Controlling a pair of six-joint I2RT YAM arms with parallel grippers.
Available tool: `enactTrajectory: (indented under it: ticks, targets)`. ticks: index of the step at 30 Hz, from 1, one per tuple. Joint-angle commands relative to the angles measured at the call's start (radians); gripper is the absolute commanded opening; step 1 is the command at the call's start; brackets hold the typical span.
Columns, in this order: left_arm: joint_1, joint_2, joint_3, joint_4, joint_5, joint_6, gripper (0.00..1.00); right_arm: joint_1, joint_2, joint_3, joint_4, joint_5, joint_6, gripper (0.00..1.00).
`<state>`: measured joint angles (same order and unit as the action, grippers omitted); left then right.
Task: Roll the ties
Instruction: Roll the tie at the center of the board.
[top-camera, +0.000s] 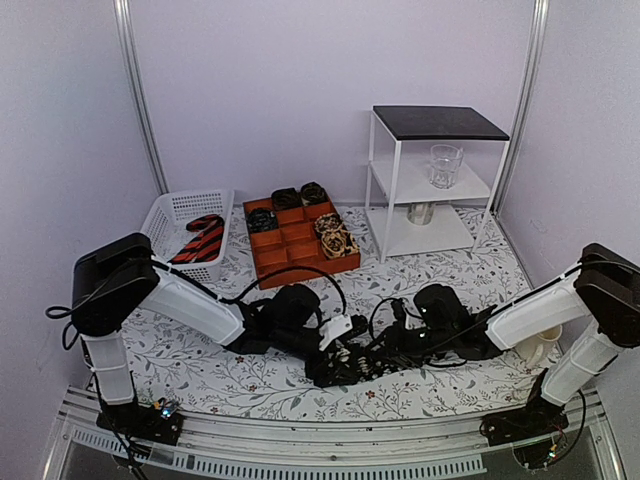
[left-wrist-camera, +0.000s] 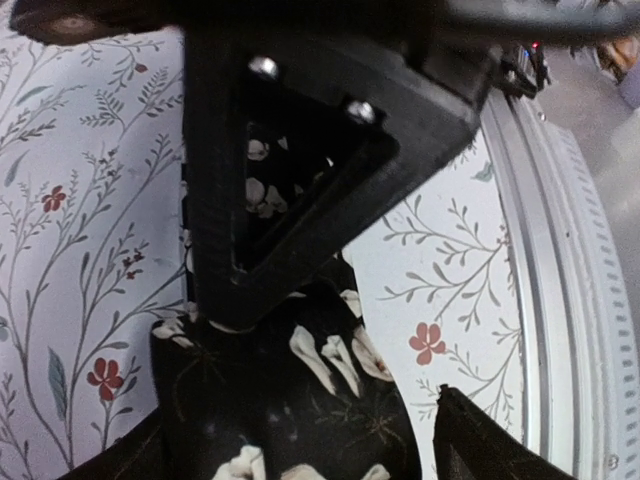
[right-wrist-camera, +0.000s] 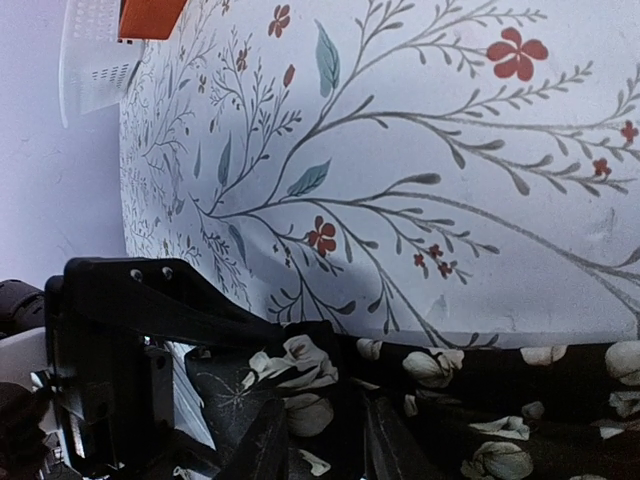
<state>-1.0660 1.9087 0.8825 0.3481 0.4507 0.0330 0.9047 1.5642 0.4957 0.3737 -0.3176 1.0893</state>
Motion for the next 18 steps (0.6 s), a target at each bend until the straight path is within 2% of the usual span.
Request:
enactTrajectory:
  ticks: [1,3,5,8,11,14,18]
  targets:
    - [-0.026,0.048,0.027,-0.037,-0.015,0.012,0.75,0.011,-0.018,-0.018,-0.015,0.029,0.023,0.28]
    - [-0.028,0.048,0.024,-0.038,-0.007,0.017,0.67,0.010,-0.051,-0.026,-0.042,0.057,0.024,0.28]
    - [-0.030,0.047,0.011,-0.025,-0.007,0.022,0.64,0.010,-0.089,-0.031,-0.090,0.087,0.021,0.27]
    - [-0.031,0.033,-0.005,-0.009,-0.004,0.030,0.56,0.011,-0.120,-0.019,-0.208,0.134,0.006,0.17]
    - [-0.032,0.027,-0.005,-0.011,0.008,0.049,0.49,0.010,-0.114,-0.035,-0.228,0.141,0.007,0.06]
    - [-0.031,0.028,-0.005,-0.009,0.027,0.071,0.45,0.010,-0.081,-0.030,-0.240,0.152,0.012,0.00]
    - [-0.032,0.033,-0.004,-0.020,0.040,0.103,0.43,0.011,-0.031,-0.009,-0.246,0.174,0.020,0.00]
